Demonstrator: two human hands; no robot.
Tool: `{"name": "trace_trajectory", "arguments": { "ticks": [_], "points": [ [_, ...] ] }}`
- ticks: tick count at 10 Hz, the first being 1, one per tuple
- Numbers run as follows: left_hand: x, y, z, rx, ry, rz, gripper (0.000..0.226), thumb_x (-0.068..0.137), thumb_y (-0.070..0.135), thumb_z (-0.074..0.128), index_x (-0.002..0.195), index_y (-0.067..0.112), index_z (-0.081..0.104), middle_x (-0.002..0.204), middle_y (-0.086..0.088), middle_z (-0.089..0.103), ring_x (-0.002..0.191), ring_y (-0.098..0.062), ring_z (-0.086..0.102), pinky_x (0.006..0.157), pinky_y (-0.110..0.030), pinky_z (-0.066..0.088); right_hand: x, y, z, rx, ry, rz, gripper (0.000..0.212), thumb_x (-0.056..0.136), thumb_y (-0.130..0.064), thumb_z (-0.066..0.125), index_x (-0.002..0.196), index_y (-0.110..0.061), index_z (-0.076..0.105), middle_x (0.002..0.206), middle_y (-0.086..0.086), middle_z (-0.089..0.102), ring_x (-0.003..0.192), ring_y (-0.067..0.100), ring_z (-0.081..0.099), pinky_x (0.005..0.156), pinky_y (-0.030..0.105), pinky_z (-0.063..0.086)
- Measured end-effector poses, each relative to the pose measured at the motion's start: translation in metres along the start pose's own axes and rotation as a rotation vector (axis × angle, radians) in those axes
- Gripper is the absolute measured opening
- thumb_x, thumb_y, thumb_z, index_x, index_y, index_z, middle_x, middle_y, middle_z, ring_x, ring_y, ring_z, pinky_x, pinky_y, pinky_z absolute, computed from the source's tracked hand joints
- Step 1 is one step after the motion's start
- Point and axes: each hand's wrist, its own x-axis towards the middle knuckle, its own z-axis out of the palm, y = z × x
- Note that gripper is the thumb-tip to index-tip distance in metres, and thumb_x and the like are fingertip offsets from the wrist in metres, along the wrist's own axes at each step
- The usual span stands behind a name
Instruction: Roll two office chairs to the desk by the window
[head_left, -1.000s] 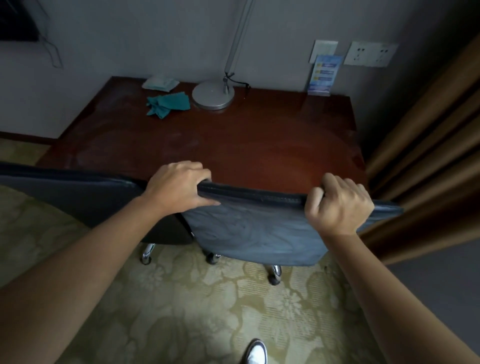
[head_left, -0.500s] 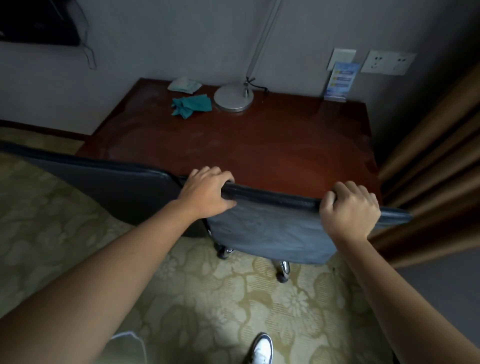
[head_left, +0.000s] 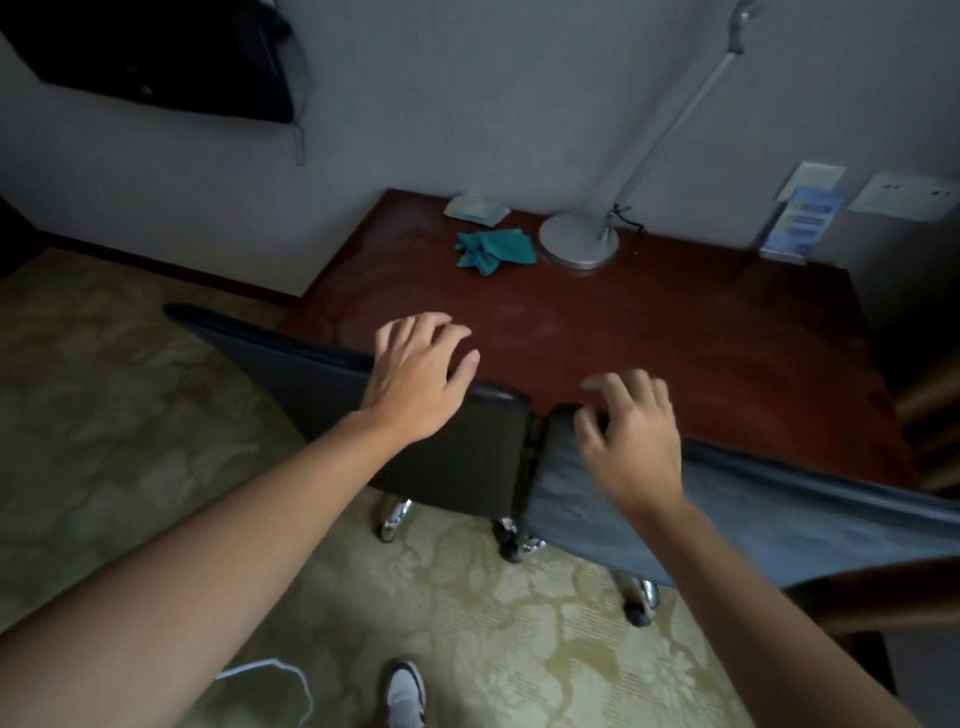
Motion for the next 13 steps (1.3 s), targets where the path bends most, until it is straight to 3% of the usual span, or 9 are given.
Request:
{"name": "trace_trajectory", "arguments": {
  "ticks": [1,2,3,5,8,10,11,12,13],
  "points": [
    [0.013,-0.076,-0.014,0.096,-0.025,-0.125,0.038,0.097,0.043,0.043,0.116,0.02,0.067,0.12,-0.006,0.062,0.113,-0.026,0.054,0.102,-0.045,0.029,0.021,-0.05,0.044,0.046,-0.137,-0.013,0.029,0.09,-0.025,0.055,0.117,-0.014,0.061,0.111,0.008,0.058,0.105,0.029,0.048,0.087,0.041,0.039],
    [0.015,-0.129,-0.025,0.165,-0.109,-0.204,0.047,0.095,0.049,0.034,0.101,0.021,0.071,0.103,-0.006,0.069,0.098,-0.026,0.061,0.096,-0.044,0.033,0.038,-0.088,0.082,0.07,-0.261,0.024,0.03,0.095,-0.035,0.045,0.116,-0.019,0.06,0.11,0.005,0.061,0.105,0.029,0.05,0.086,0.04,0.038],
    [0.022,-0.149,-0.027,0.12,-0.129,-0.165,0.045,0.087,0.048,0.036,0.085,0.022,0.073,0.085,-0.003,0.071,0.081,-0.027,0.065,0.082,-0.039,0.042,0.058,-0.11,0.106,-0.006,-0.267,0.051,0.028,0.092,-0.04,0.041,0.091,-0.022,0.062,0.091,0.003,0.063,0.091,0.029,0.056,0.071,0.037,0.041],
    [0.031,-0.163,-0.022,-0.012,0.019,-0.042,0.033,0.081,0.037,0.043,0.068,0.019,0.067,0.068,-0.001,0.065,0.065,-0.027,0.061,0.058,-0.032,0.043,0.089,-0.123,0.118,-0.128,-0.195,0.12,0.027,0.081,-0.037,0.039,0.071,-0.021,0.058,0.066,-0.004,0.056,0.059,0.023,0.045,0.053,0.031,0.034],
    [0.034,-0.169,-0.019,-0.004,-0.077,-0.065,0.041,0.079,0.044,0.029,0.07,0.023,0.062,0.073,0.003,0.061,0.069,-0.022,0.06,0.055,-0.029,0.035,0.087,-0.129,0.125,-0.132,-0.153,0.134,0.021,0.082,-0.026,0.048,0.066,-0.015,0.055,0.064,-0.004,0.054,0.057,0.022,0.044,0.051,0.031,0.032],
    [0.029,-0.173,-0.016,-0.022,-0.148,-0.146,0.034,0.08,0.046,0.044,0.083,0.027,0.071,0.085,0.005,0.066,0.078,-0.019,0.061,0.06,-0.029,0.036,0.077,-0.129,0.128,-0.11,-0.159,0.156,0.018,0.084,-0.024,0.049,0.077,-0.015,0.063,0.078,0.0,0.058,0.079,0.024,0.052,0.059,0.031,0.033],
    [0.033,-0.171,-0.017,-0.105,-0.229,-0.213,0.018,0.082,0.043,0.059,0.09,0.031,0.069,0.095,0.006,0.064,0.089,-0.019,0.061,0.065,-0.03,0.041,0.068,-0.128,0.122,-0.005,-0.171,0.161,0.015,0.086,-0.022,0.05,0.08,-0.015,0.062,0.078,-0.004,0.052,0.082,0.022,0.051,0.062,0.03,0.033],
    [0.038,-0.159,-0.018,-0.178,-0.233,-0.202,0.013,0.085,0.044,0.065,0.082,0.031,0.062,0.093,0.004,0.062,0.09,-0.018,0.059,0.067,-0.03,0.045,0.06,-0.122,0.107,0.19,-0.177,0.223,0.015,0.088,-0.021,0.052,0.091,-0.023,0.067,0.086,-0.013,0.056,0.083,0.009,0.053,0.066,0.023,0.037],
    [0.044,-0.131,-0.023,-0.306,-0.15,-0.193,0.03,0.087,0.046,0.062,0.066,0.028,0.054,0.075,0.011,0.056,0.071,-0.012,0.056,0.051,-0.025,0.034,0.057,-0.115,0.086,0.317,-0.108,0.274,0.015,0.088,-0.024,0.053,0.091,-0.032,0.065,0.085,-0.016,0.06,0.079,0.0,0.056,0.064,0.015,0.039]
  ]
}}
